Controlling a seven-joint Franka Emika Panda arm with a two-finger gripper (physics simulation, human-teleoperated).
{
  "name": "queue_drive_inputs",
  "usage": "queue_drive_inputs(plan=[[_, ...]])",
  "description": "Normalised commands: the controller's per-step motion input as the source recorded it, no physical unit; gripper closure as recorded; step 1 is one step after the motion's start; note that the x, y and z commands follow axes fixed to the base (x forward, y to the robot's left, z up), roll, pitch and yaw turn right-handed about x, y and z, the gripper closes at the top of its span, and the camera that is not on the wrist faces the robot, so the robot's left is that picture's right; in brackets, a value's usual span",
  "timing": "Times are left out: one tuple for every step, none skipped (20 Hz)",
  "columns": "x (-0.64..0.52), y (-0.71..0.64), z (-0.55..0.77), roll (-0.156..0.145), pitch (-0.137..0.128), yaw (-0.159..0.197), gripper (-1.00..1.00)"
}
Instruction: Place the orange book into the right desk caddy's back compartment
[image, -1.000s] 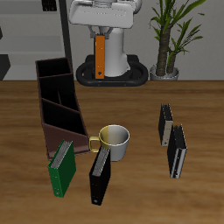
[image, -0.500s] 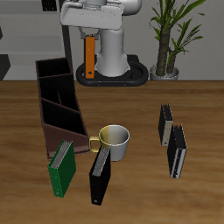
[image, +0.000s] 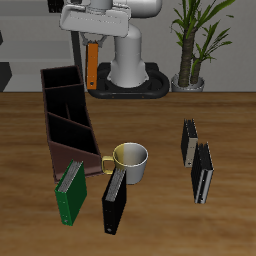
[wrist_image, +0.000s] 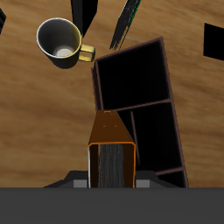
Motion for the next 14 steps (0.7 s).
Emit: queue_drive_inputs(plan=[[-0.2, -0.29, -0.13, -0.037, 0.05, 0.001, 1.0], [0.0, 0.02, -0.01, 0.0, 0.0, 0.0, 1.0], [-0.33, -0.58, -0.12, -0.113, -0.019, 0.143, 1.0], [-0.16, -0.32, -0.03, -0.076, 0.032, -0.022, 1.0], [-0.14, -0.24, 0.03, -0.038, -0.037, 0.1, 1.0], [-0.06, 0.04, -0.01, 0.0, 0.0, 0.0, 1.0], [-0.22, -0.52, 0.02, -0.089, 0.077, -0.012, 1.0], [0.0, 0.0, 0.0, 0.0, 0.0, 0.0, 1.0], [-0.18, -0.22, 0.03, -0.018, -0.02, 0.083, 1.0], [-0.06, -0.29, 0.08, -0.045, 0.039, 0.103, 1.0], [-0.1, -0.33, 0.09, -0.033, -0.016, 0.04, 1.0], [0.12, -0.31, 0.02, -0.073, 0.061, 0.093, 1.0], [0.05, -0.21, 0.04, -0.036, -0.006, 0.041, 1.0], [0.02, -0.31, 0.1, -0.054, -0.037, 0.169, 1.0]])
